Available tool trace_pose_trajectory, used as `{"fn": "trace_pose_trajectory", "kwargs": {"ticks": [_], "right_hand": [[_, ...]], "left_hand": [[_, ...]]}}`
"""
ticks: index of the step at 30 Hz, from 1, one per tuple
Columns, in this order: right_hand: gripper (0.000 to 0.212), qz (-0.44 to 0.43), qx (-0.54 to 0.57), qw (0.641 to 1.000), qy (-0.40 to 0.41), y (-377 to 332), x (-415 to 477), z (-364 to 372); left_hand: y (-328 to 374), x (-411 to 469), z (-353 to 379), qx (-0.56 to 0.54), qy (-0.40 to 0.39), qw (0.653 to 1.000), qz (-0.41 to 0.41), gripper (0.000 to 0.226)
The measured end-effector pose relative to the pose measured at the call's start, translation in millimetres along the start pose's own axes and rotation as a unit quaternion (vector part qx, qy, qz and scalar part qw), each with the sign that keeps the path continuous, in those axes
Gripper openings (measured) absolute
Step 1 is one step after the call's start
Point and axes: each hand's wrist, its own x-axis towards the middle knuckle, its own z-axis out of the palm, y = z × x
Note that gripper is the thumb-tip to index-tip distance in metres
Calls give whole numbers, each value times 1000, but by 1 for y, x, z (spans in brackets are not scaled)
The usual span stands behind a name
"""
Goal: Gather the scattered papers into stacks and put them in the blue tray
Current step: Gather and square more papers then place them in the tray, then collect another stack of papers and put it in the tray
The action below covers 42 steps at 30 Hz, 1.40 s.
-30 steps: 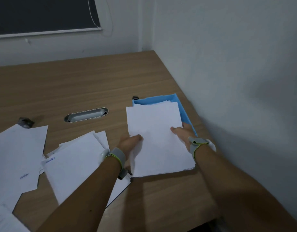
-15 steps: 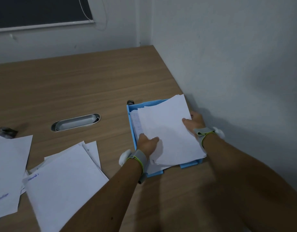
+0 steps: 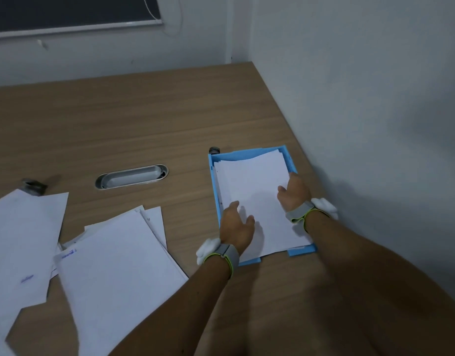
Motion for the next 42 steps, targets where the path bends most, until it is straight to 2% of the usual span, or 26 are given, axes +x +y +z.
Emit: {"fn": "trace_pose_trajectory", "kwargs": {"ticks": [2, 6, 11, 14, 16, 19, 21, 23, 24, 26, 28, 31, 32, 35, 37, 38, 40, 42], "right_hand": [[34, -20, -32, 999, 26, -3, -6, 1], [46, -62, 2, 998, -4, -22, -24, 11], [35, -122, 74, 990, -21, -74, -67, 38], [26, -186, 113, 976, -8, -118, -99, 57], [21, -189, 128, 973, -20, -136, -114, 70], [19, -137, 147, 973, -111, -162, -142, 95], [32, -80, 106, 969, -209, -168, -163, 120], [51, -70, 11, 949, -308, -156, -173, 133], [56, -62, -4, 942, -330, -155, -177, 144], [48, -33, 30, 947, -317, -154, -182, 153], [36, 5, 87, 954, -287, -162, -193, 165], [37, 49, 135, 928, -343, -173, -209, 171], [39, 49, 133, 924, -356, -176, -212, 172], [70, 36, 58, 907, -416, -182, -220, 171], [70, 10, 19, 914, -405, -181, -224, 165], [69, 14, 19, 920, -392, -176, -224, 164], [63, 27, 42, 923, -381, -170, -228, 164], [61, 46, 71, 921, -380, -161, -233, 164]], "left_hand": [[1, 0, -11, -35, 11, 999, 6, 55], [-4, -8, -48, -107, 47, 993, 7, 46], [-45, -29, -111, -154, 124, 980, -16, 42], [-88, -48, -152, -132, 183, 973, -45, 41], [-114, -61, -171, -114, 205, 970, -70, 41], [-156, -82, -201, -91, 254, 956, -115, 40], [-191, -100, -224, -83, 291, 940, -156, 38], [-213, -112, -237, -67, 312, 925, -206, 38], [-226, -119, -245, -63, 320, 914, -240, 38], [-241, -124, -249, -75, 307, 911, -266, 37], [-254, -126, -248, -119, 282, 920, -246, 29], [-255, -120, -243, -155, 254, 932, -209, 34], [-254, -115, -243, -157, 248, 936, -195, 35], [-257, -106, -244, -156, 228, 946, -172, 35], [-264, -102, -250, -157, 225, 950, -152, 29], [-265, -101, -254, -147, 232, 949, -152, 31], [-269, -103, -267, -68, 302, 932, -189, 36], [-277, -111, -281, -15, 423, 873, -242, 51]]}}
